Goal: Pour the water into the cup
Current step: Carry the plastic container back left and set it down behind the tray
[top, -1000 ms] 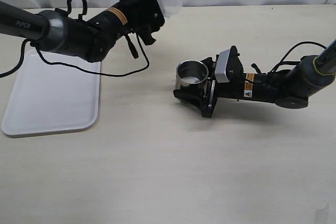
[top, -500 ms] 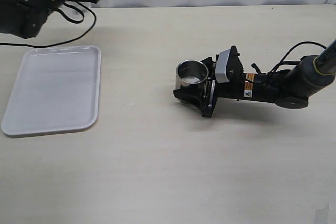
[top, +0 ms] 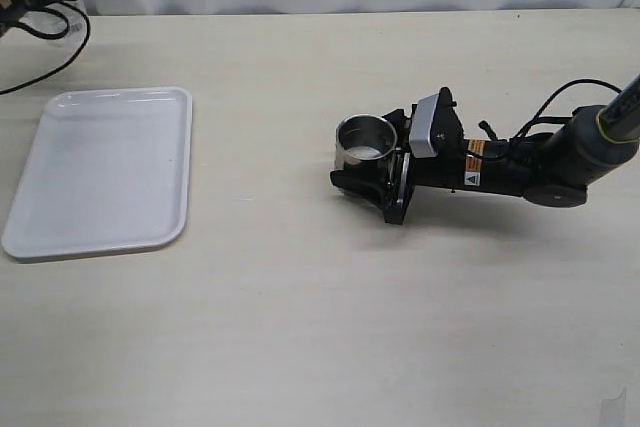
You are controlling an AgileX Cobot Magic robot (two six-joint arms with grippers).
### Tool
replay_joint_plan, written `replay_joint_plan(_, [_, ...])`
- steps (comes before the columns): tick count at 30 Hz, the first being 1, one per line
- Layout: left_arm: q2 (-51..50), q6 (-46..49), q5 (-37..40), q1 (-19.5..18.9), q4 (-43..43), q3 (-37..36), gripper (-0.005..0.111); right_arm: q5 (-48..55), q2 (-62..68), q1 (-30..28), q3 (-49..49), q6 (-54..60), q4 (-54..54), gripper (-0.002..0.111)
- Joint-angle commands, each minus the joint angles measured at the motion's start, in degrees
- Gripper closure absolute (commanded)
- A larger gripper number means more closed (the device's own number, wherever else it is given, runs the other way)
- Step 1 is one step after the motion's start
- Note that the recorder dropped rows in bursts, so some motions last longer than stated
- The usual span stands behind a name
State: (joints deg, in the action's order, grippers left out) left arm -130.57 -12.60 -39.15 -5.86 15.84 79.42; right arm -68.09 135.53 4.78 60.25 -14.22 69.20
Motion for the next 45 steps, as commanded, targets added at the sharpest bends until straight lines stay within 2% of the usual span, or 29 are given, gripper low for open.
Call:
replay_joint_plan(1, [-2.9,-1.2,-2.3,-1.6,0.0,0.3,0.107,-1.9,-0.3,0.1,0.2,0.0,-0.8,0.104])
replay_joint_plan(8, [-5.9,-1.2,-6.9,-2.1,0.0,0.3,0.107,-1.9,-0.3,0.1,0.2,0.0,-0.8,0.104])
replay_joint_plan(18, [-6.0,-1.2,-6.6,-2.1,0.0,0.3,0.107,-1.9,-0.3,0.1,0.2,-0.1,-0.8,0.104])
replay_joint_plan(20, [-6.0,-1.2,-6.5,-2.1,0.0,0.3,0.104,-1.9,-0.3,0.1,0.2,-0.1,-0.8,0.104])
replay_joint_plan(23, [-6.0,-1.2,-6.2,-2.1,0.0,0.3,0.090,-1.9,-0.3,0.1,0.2,-0.1,-0.8,0.104])
replay_joint_plan(28, [-6.0,-1.2,-6.1,-2.1,-0.3,0.3,0.051,-1.9,-0.3,0.1,0.2,-0.1,-0.8,0.104])
replay_joint_plan(31, [-6.0,-1.2,-6.1,-2.1,-0.5,0.3,0.036,-1.9,-0.3,0.1,0.2,-0.1,-0.8,0.104])
replay_joint_plan(33, [-6.0,-1.2,-6.1,-2.1,-0.5,0.3,0.033,-1.9,-0.3,0.1,0.2,-0.1,-0.8,0.104])
replay_joint_plan(41, [-6.0,-0.9,-3.6,-2.1,-0.2,0.3,0.033,-1.9,-0.3,0.1,0.2,0.0,-0.8,0.104])
replay_joint_plan(45, [-6.0,-0.9,-2.8,-2.1,0.0,0.3,0.015,-1.9,-0.3,0.1,0.2,-0.1,-0.8,0.104])
